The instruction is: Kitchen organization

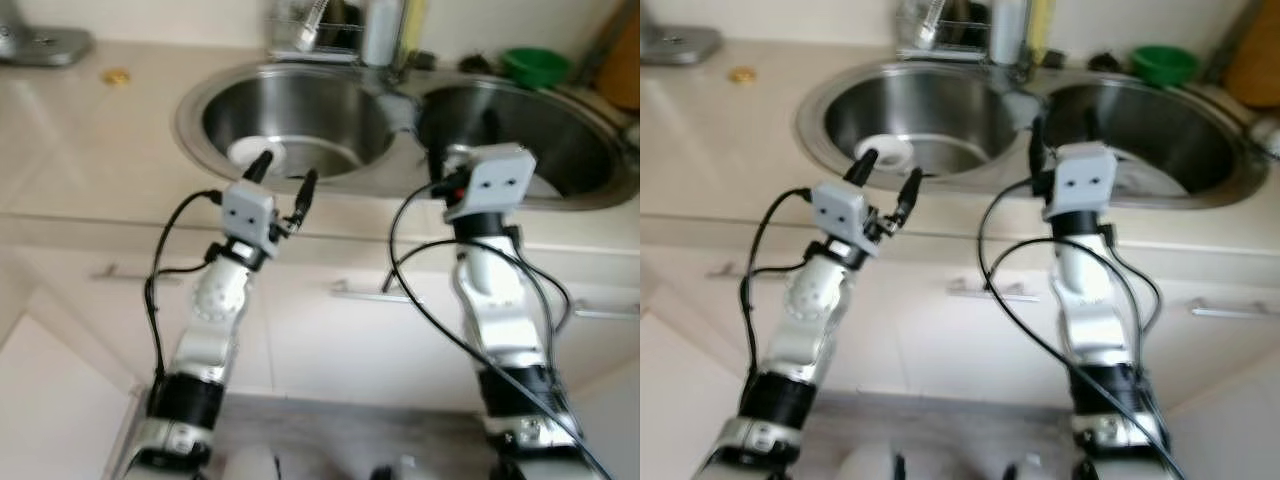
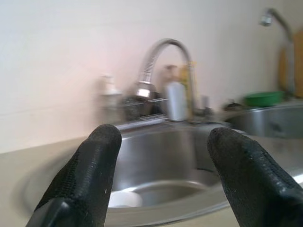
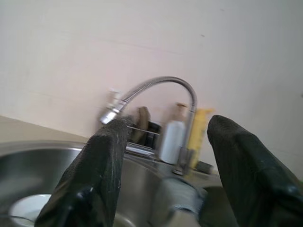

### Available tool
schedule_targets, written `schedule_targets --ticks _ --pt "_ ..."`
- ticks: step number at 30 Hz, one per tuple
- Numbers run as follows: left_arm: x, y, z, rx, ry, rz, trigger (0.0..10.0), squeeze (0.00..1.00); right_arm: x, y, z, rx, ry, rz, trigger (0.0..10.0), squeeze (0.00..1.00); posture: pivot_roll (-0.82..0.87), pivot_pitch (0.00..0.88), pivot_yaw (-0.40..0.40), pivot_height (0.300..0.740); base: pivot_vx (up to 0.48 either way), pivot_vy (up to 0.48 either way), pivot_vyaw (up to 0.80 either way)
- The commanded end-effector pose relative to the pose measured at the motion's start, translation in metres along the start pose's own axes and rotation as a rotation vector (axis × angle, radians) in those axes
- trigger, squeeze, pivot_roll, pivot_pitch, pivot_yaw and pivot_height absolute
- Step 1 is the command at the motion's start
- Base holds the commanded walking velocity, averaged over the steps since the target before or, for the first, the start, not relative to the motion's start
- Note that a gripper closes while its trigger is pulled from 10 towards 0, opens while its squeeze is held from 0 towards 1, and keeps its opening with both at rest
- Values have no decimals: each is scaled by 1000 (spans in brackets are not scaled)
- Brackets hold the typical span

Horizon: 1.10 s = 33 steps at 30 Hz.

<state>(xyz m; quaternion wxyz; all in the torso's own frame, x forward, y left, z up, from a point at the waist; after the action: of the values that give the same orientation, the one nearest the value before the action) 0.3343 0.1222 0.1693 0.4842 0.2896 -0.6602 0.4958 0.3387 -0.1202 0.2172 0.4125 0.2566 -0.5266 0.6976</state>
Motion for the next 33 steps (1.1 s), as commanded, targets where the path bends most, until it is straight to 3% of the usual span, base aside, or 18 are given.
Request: schedule_targets --ticks 1,7,10,12,14,20,26,33 --pt "2 -5 13 -35 17 14 10000 0 0 2 14 -31 37 11 10000 0 170 0 -49 740 0 476 0" --pt "3 -4 13 -31 18 20 10000 0 -7 14 17 -17 69 -10 10000 0 171 0 -52 740 0 442 0" --pt "3 -4 12 -30 19 24 10000 0 -6 19 26 -52 98 -3 10000 0 169 0 -54 740 0 0 0" --pt "3 -3 14 -37 19 29 10000 0 -3 23 46 -156 158 13 10000 0 169 0 -54 740 0 0 0" --pt "3 -3 15 -39 20 31 10000 0 -6 26 51 -181 167 -6 10000 0 166 0 -53 740 0 0 0" --pt "3 -3 17 -53 12 30 10000 0 -13 31 40 -157 131 -50 10000 0 166 0 -52 740 0 0 0" --pt "2 -3 17 -54 4 26 10000 0 -19 32 35 -157 76 -88 10000 0 166 0 -52 740 0 0 -735" --pt "0 -2 18 -60 -2 15 10000 0 -25 36 33 -103 97 -105 10000 0 168 0 -55 740 0 -444 -800"
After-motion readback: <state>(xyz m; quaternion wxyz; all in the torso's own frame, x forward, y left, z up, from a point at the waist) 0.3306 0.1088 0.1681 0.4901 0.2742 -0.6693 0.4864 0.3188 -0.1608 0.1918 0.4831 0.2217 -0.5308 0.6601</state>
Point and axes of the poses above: a point about 5 cm out from each wrist's last joint towards the gripper, its own y axis pointing back from the gripper into the wrist, its own x axis along the axis of the wrist's last joint, z = x × y, the point moved 3 cm from there along -y, pointing out of the wrist towards the gripper, and after that the axes turned 10 degrees about y, right-handed, at the moved point
